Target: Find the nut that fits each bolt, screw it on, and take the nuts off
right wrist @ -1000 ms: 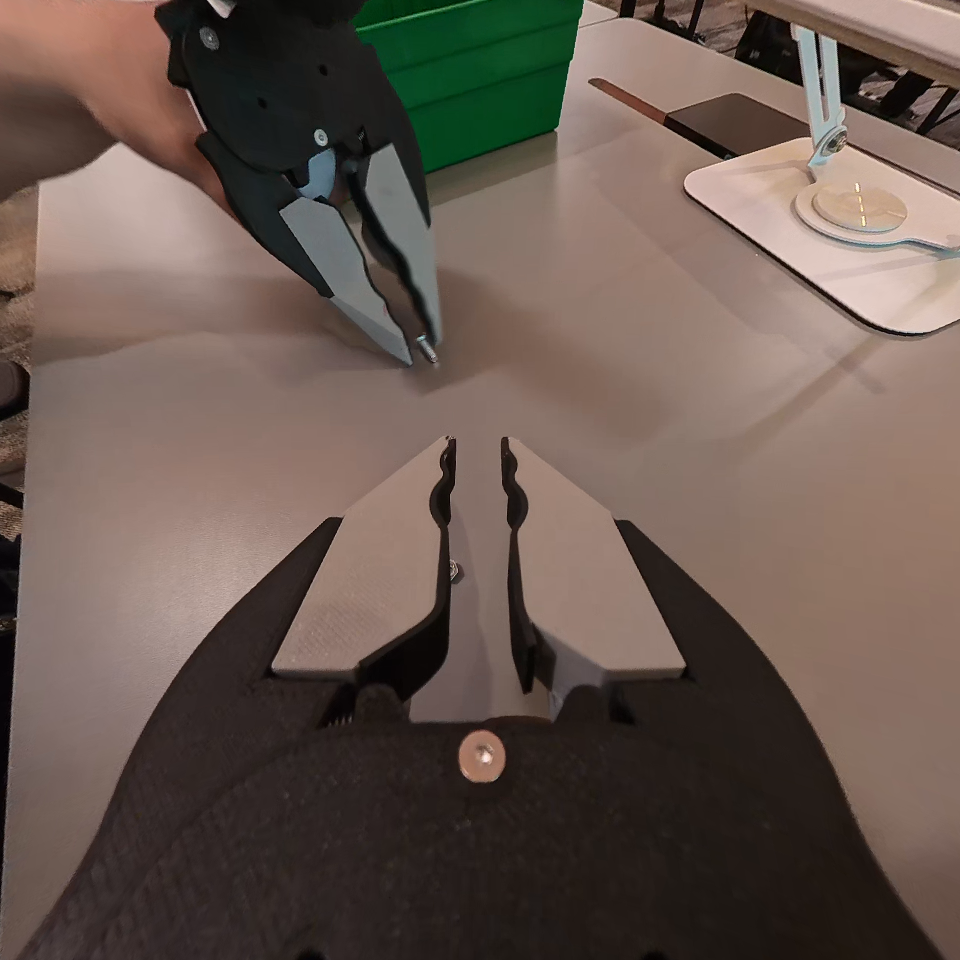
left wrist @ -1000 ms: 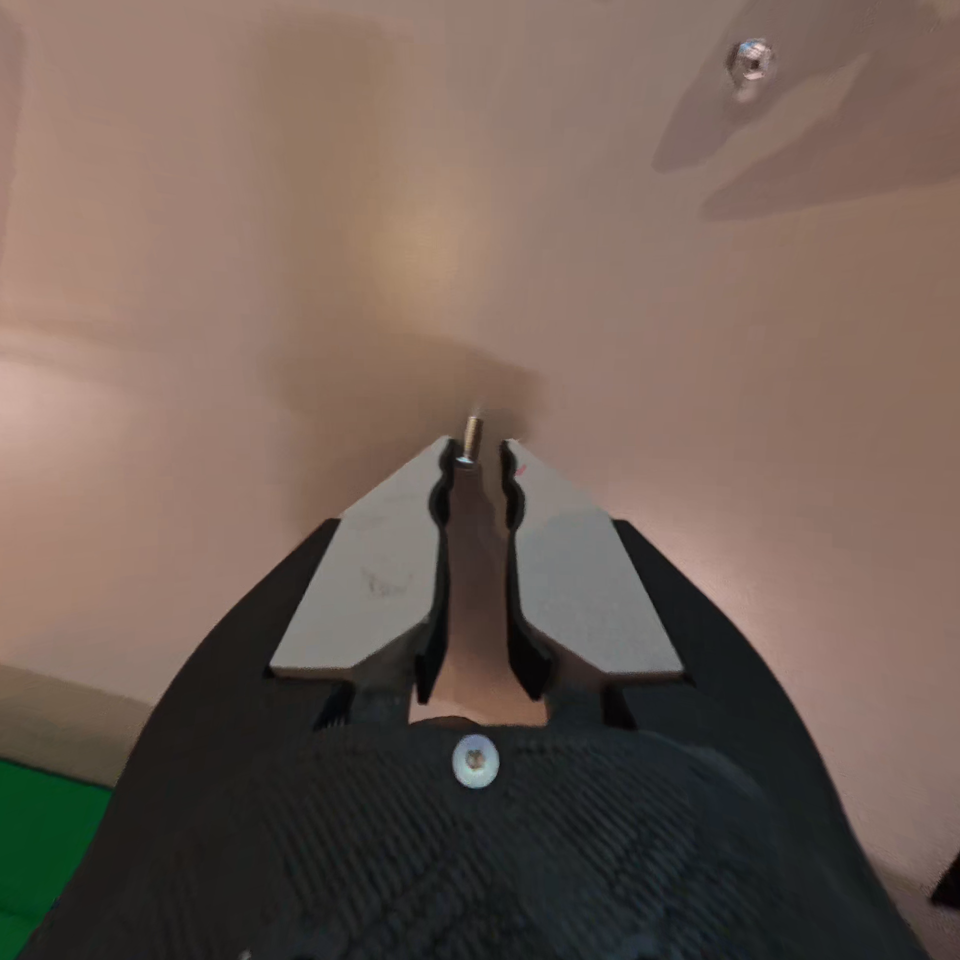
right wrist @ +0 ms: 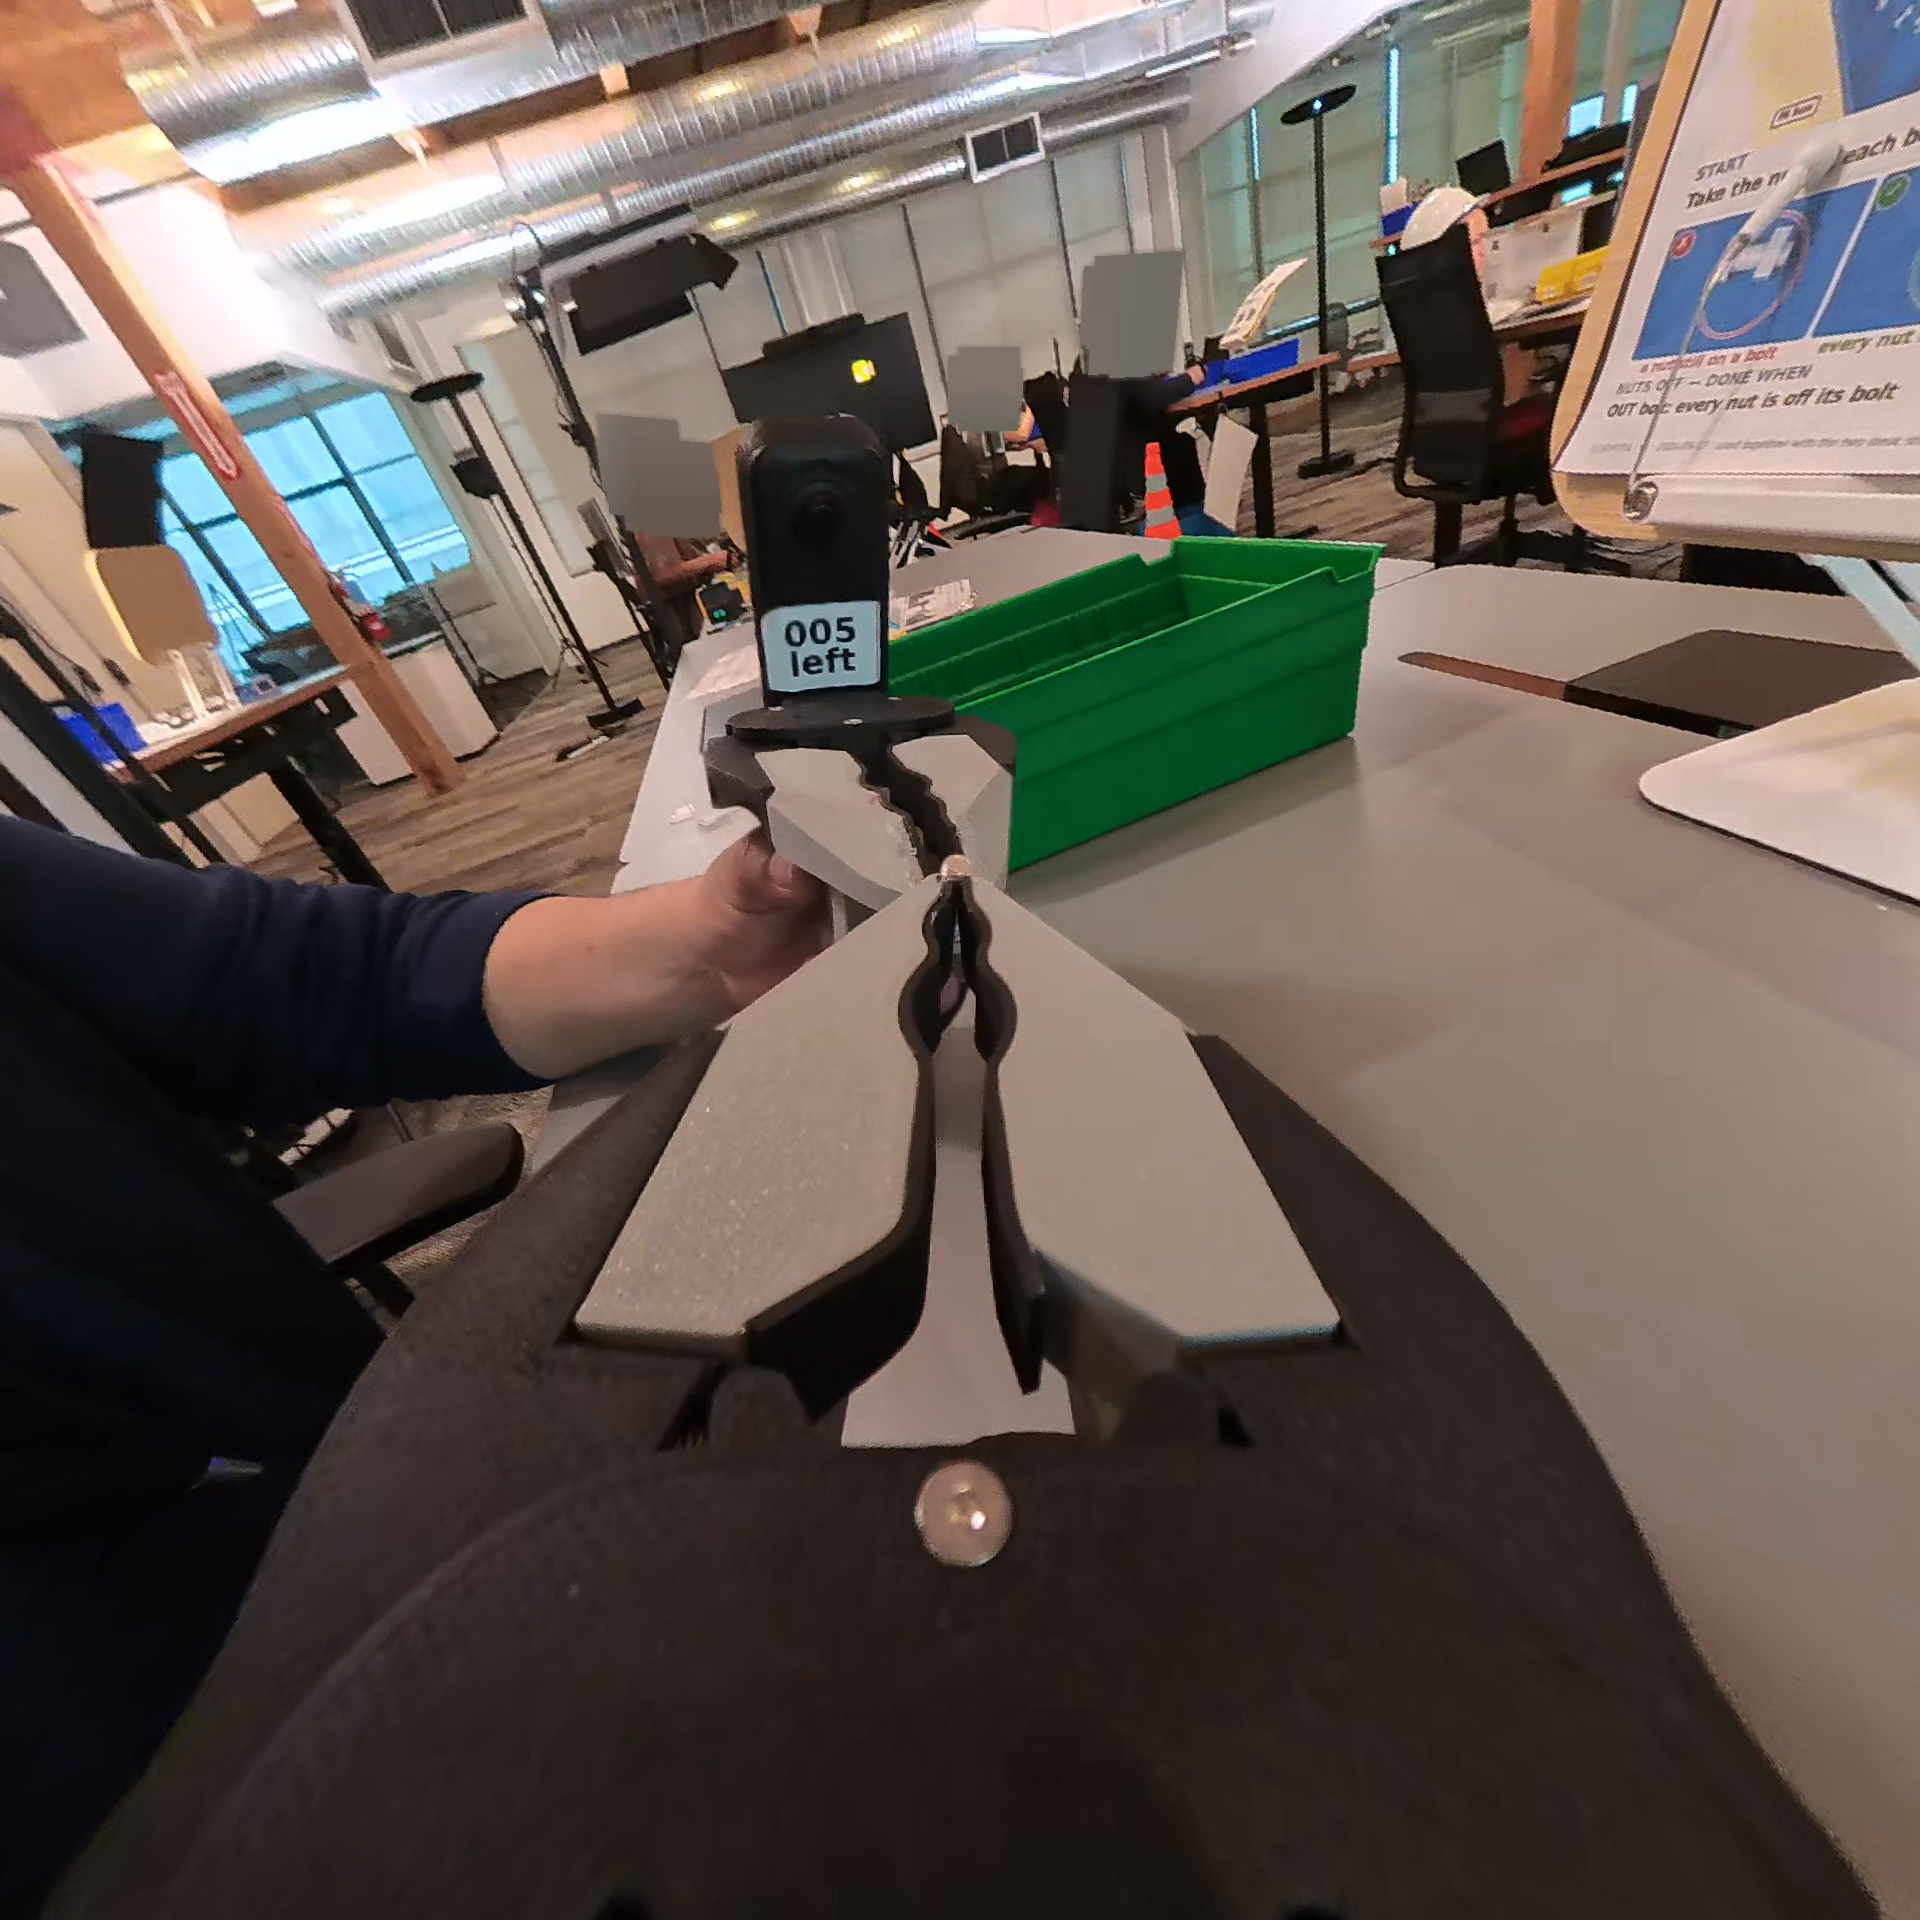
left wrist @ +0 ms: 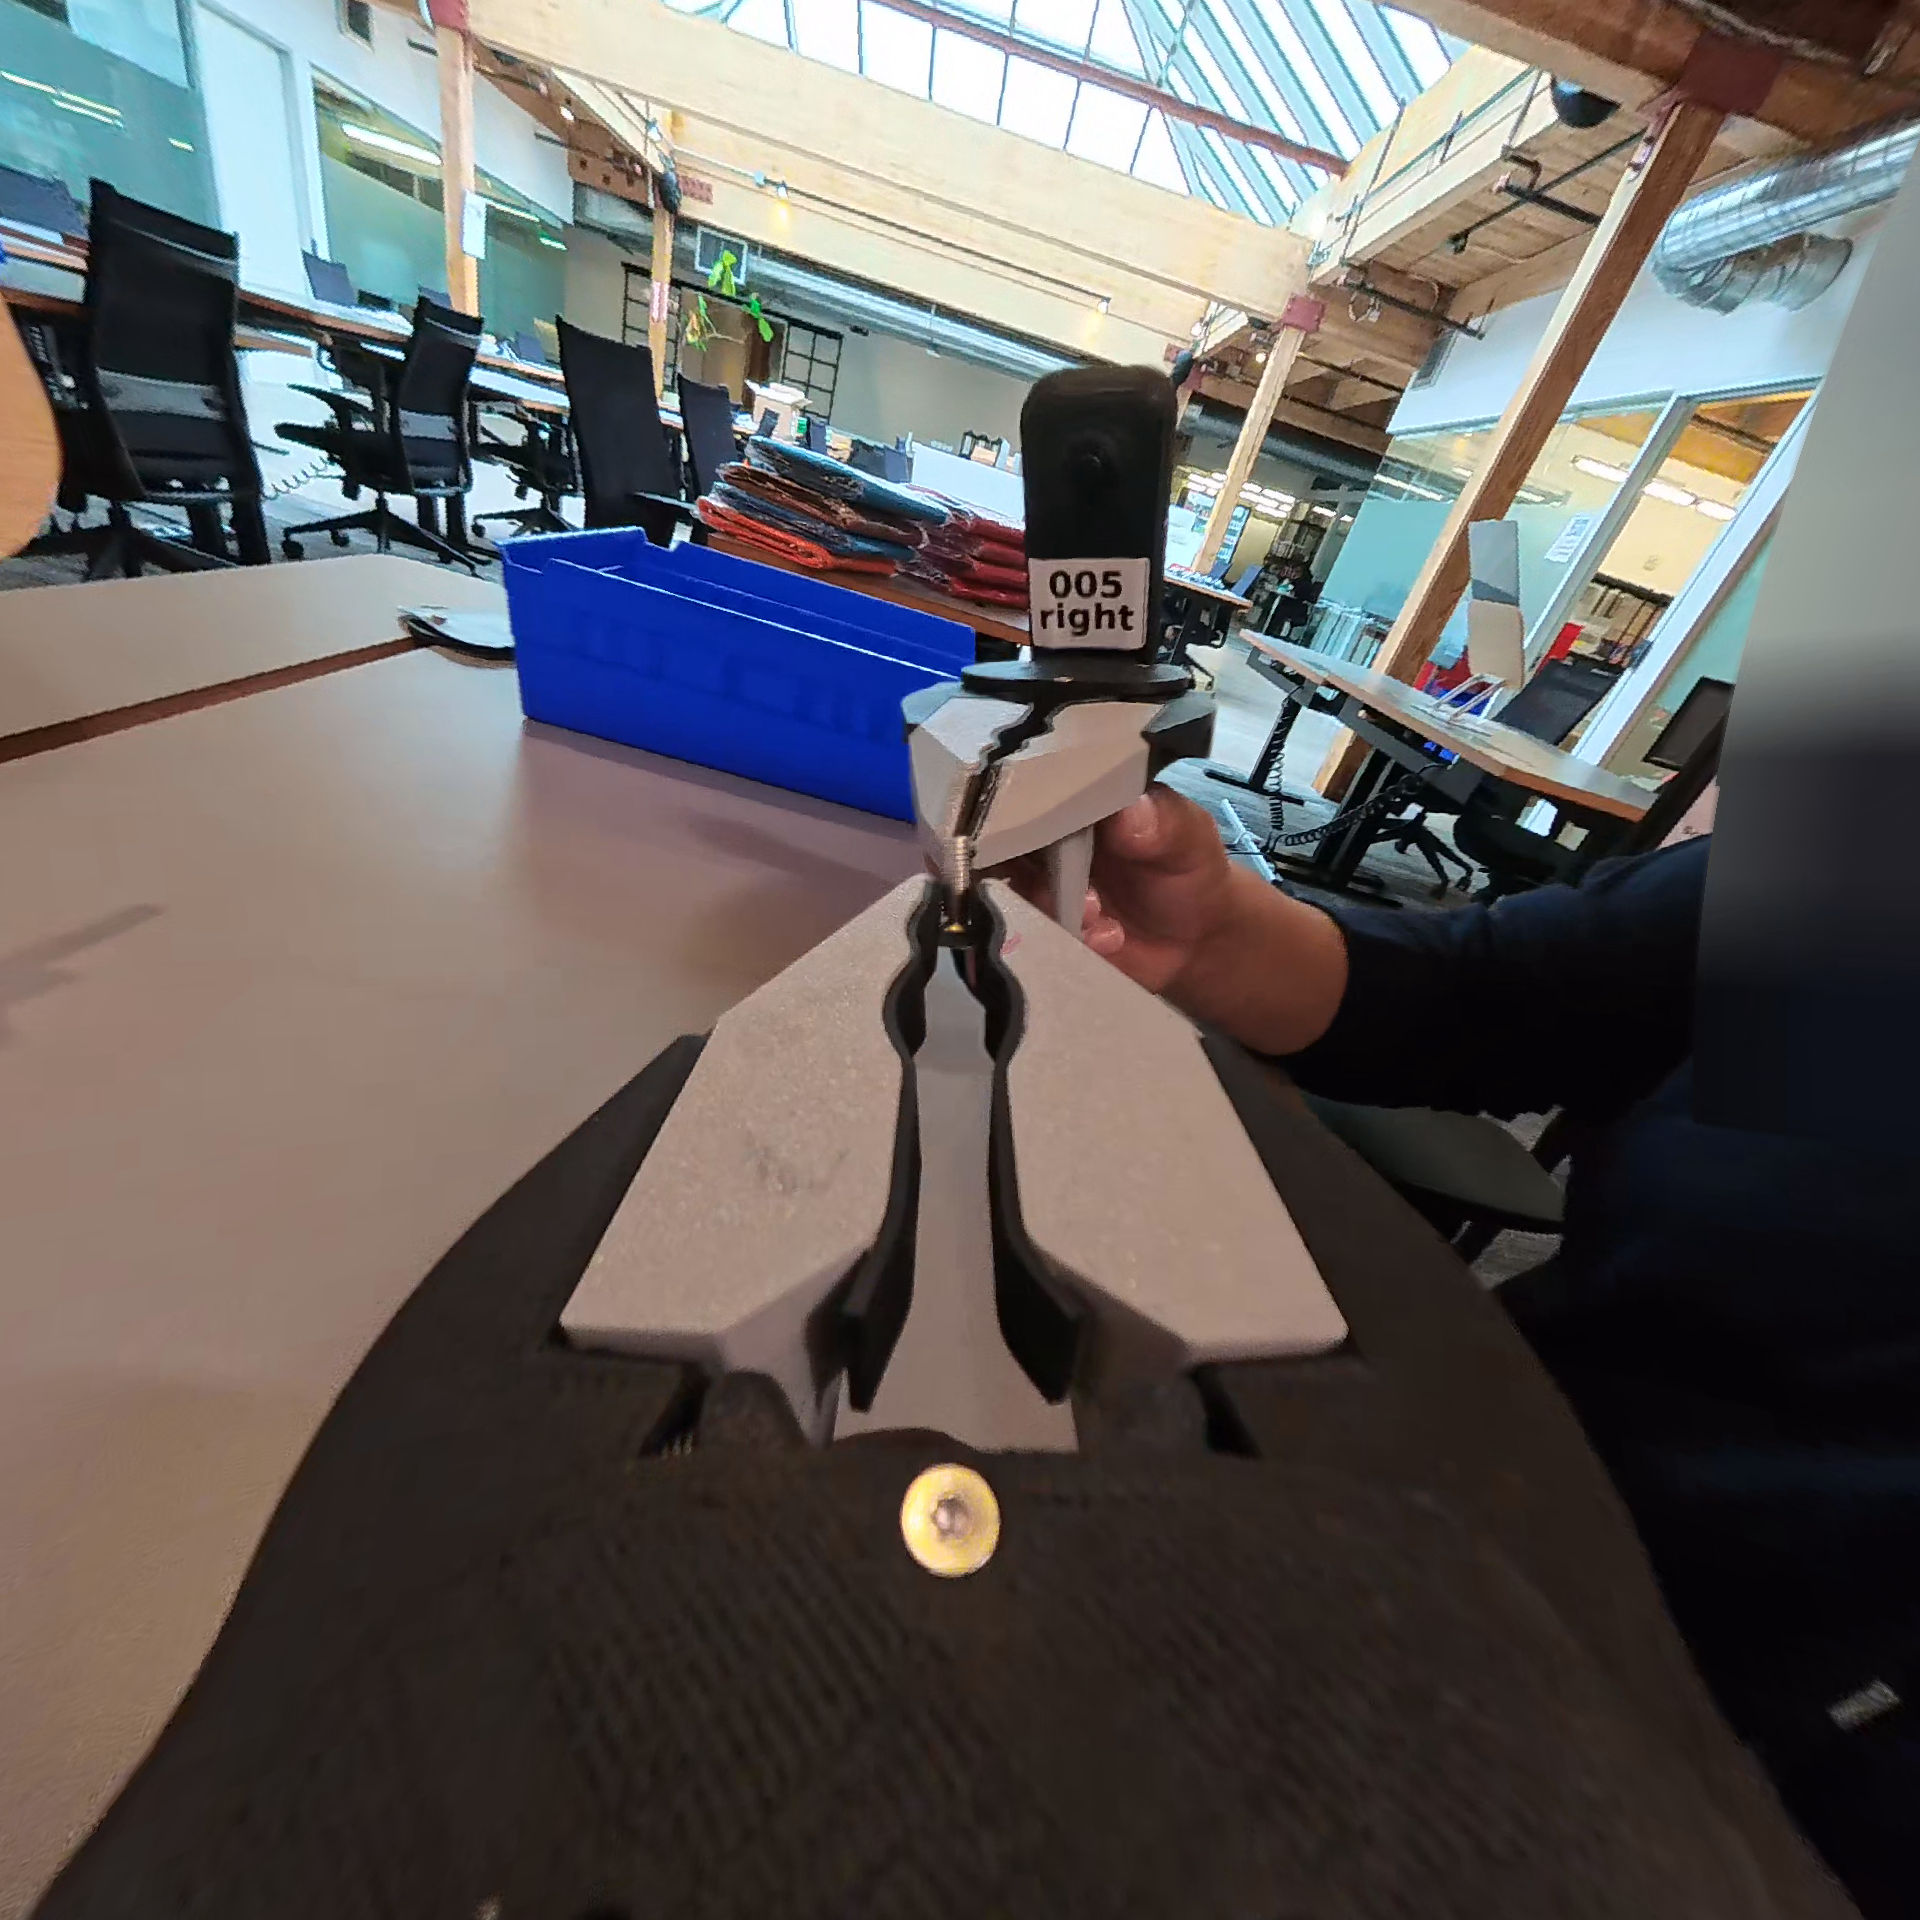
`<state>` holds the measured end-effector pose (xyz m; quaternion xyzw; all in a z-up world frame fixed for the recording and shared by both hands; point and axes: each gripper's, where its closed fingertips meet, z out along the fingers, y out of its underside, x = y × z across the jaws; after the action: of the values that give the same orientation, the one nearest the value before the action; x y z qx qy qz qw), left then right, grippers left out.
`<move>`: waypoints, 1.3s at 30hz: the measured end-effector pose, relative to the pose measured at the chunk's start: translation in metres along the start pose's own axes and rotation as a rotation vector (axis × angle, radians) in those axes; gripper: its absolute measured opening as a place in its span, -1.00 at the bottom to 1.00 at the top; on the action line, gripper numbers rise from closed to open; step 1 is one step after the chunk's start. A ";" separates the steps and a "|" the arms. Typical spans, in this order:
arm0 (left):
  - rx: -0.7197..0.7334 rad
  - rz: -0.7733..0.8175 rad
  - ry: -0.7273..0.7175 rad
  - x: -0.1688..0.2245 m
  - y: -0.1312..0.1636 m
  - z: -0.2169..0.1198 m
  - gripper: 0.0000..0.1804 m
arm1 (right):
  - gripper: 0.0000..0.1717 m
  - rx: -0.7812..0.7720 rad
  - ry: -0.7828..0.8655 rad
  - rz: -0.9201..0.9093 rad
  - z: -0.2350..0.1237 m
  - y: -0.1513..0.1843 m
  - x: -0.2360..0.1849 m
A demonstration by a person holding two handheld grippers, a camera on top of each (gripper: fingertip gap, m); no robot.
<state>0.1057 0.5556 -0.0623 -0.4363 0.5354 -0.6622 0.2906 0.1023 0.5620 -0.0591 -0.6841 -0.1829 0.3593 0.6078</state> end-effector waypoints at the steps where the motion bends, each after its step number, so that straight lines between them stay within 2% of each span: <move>1: 0.002 -0.007 0.002 0.000 -0.001 0.000 -0.96 | -1.00 0.004 -0.009 0.007 0.001 0.000 -0.001; 8: -0.027 -0.003 -0.023 -0.001 0.003 0.002 -0.96 | -1.00 -0.014 0.021 -0.043 -0.001 0.000 0.001; 10: -0.043 -0.002 -0.030 -0.003 0.006 0.002 -0.96 | -0.87 0.000 0.023 -0.048 -0.003 -0.003 0.001; 12: -0.060 0.006 -0.032 -0.002 0.009 0.003 -0.96 | -0.83 -0.008 0.026 -0.039 -0.003 -0.002 0.002; 15: -0.071 0.015 -0.030 0.000 0.010 0.006 -0.96 | -0.97 -0.039 0.008 -0.035 0.002 0.006 0.000; 24: -0.093 -0.002 -0.036 -0.001 0.015 0.007 -0.96 | -0.98 -0.042 -0.002 -0.010 0.003 0.008 0.001; 27: -0.112 0.005 -0.070 -0.006 0.017 0.005 -0.82 | -0.98 -0.045 -0.006 -0.009 0.005 0.009 0.000; 30: -0.113 0.020 -0.046 -0.002 0.017 0.005 -0.96 | -0.98 -0.042 0.004 -0.012 0.005 0.009 0.001; 39: -0.117 0.055 -0.044 0.002 0.016 0.006 -0.96 | -0.97 -0.045 -0.024 -0.016 0.003 0.007 -0.004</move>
<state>0.1091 0.5464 -0.0769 -0.4521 0.5786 -0.6119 0.2941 0.0961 0.5606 -0.0646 -0.6917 -0.2036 0.3583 0.5931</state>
